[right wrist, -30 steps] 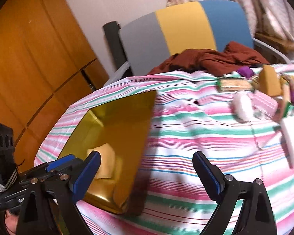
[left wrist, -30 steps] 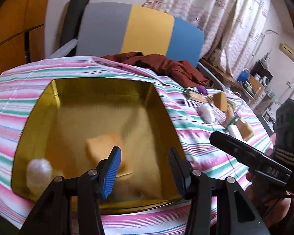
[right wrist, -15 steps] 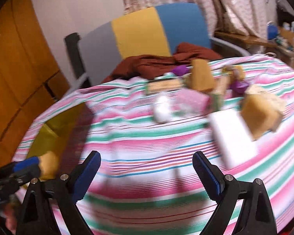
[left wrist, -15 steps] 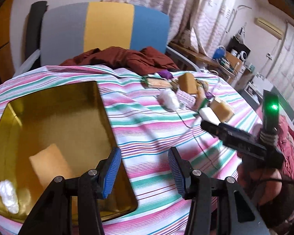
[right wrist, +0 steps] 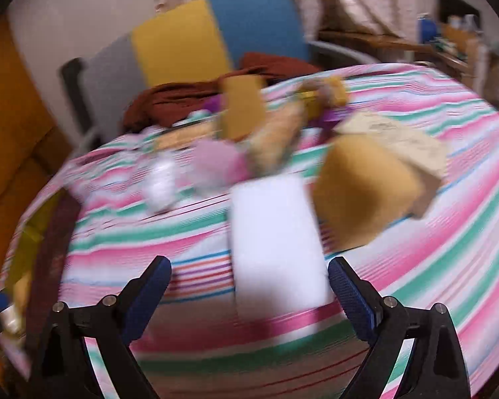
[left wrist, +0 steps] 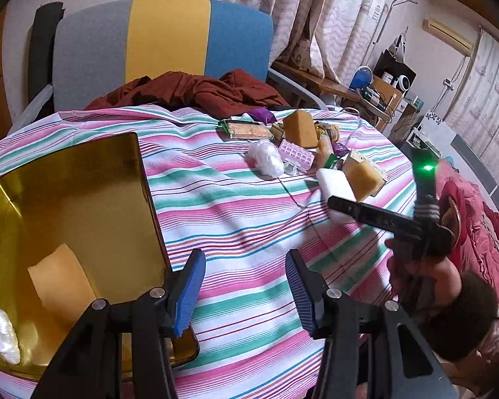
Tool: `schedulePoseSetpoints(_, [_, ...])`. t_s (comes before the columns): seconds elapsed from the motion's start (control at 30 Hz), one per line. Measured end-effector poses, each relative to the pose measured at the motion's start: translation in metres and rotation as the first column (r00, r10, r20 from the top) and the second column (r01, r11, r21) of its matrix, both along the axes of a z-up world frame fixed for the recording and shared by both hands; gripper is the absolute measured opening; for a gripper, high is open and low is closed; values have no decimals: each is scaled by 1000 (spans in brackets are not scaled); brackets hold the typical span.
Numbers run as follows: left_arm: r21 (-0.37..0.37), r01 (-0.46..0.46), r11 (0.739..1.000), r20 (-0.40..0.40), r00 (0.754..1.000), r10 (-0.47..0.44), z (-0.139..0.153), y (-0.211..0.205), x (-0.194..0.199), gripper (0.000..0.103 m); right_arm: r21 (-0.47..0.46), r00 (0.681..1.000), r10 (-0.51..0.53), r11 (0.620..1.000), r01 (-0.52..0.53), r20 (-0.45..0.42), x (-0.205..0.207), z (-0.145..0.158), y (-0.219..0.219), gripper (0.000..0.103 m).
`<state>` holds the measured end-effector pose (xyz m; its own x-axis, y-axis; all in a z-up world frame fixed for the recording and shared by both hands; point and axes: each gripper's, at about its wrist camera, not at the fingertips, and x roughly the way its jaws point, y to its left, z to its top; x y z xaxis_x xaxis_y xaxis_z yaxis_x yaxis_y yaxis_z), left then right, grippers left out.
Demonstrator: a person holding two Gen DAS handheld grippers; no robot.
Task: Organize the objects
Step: 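Grasp another yellow sponge with the right tool while the left grasps the white foam block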
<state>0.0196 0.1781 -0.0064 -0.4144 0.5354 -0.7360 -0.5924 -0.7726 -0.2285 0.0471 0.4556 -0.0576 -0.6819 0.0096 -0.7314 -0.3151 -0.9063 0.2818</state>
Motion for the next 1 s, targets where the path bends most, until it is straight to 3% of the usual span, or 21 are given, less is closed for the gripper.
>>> schedulePoseSetpoints(0.07, [-4,2,1000,0,1000,-2,0,1,1,50,-17,997,66,998,-67,-33,4,7,-16,96])
schedulePoseSetpoints(0.13, [-7,0,1000,-4,1000,0,1,0,2,50,62,993,74,996,-69,-87,13,24,-23,95])
schedulePoseSetpoints(0.23, [-2,-5,1000,0,1000,5,1,-2,2,50,163,988,-6,986,31,-156,17,46,-6,95])
schedulePoseSetpoints(0.3, [2,-8,1000,5,1000,8,1,-2,1,50,179,981,-89,976,120,-173,16,55,18,94])
schedulePoseSetpoints(0.37, [6,-3,1000,15,1000,3,0,0,1,50,166,974,-173,966,196,-146,6,56,48,85])
schedulePoseSetpoints(0.43, [0,3,1000,10,1000,-3,0,2,2,50,182,979,-182,963,197,-97,-6,48,61,59])
schedulePoseSetpoints(0.53, [-10,12,1000,-5,1000,-12,2,3,3,50,195,988,-155,969,153,-2,-15,29,71,49])
schedulePoseSetpoints(0.7, [-10,13,1000,14,1000,-13,-3,6,-1,50,158,989,-145,976,148,-32,25,29,61,51])
schedulePoseSetpoints(0.8, [-13,22,1000,21,1000,-21,-5,10,-3,50,145,984,-178,973,177,-8,53,26,55,64])
schedulePoseSetpoints(0.87, [-12,29,1000,24,999,-29,-6,14,-2,50,156,976,-212,964,217,-47,77,31,54,67])
schedulePoseSetpoints(0.93, [-14,39,999,27,999,-38,-7,19,-2,50,163,969,-226,957,239,-97,88,34,55,87])
schedulePoseSetpoints(1.0, [-21,54,998,23,998,-53,-7,25,1,50,133,969,-216,964,231,-118,89,33,60,92])
